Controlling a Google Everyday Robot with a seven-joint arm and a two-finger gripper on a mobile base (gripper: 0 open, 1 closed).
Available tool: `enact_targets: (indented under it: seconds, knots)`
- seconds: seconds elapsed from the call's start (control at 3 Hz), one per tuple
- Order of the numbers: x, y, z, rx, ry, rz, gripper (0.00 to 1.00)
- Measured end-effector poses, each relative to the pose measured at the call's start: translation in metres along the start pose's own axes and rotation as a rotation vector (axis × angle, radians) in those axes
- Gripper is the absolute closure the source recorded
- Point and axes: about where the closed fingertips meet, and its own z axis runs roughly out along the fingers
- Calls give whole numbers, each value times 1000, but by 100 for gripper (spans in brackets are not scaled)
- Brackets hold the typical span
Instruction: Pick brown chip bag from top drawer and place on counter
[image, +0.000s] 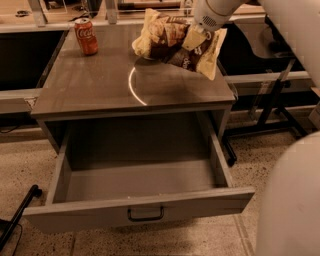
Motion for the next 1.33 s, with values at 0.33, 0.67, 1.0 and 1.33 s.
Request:
enact_targets:
  seconds: [0.33,0.67,1.0,1.33]
  knots:
    - [19,-8,18,3,88,71,100]
    - [36,-13,32,2,153,127,82]
    - [49,-15,42,-4,189,173,58]
    - [59,-15,49,-11,209,202,35]
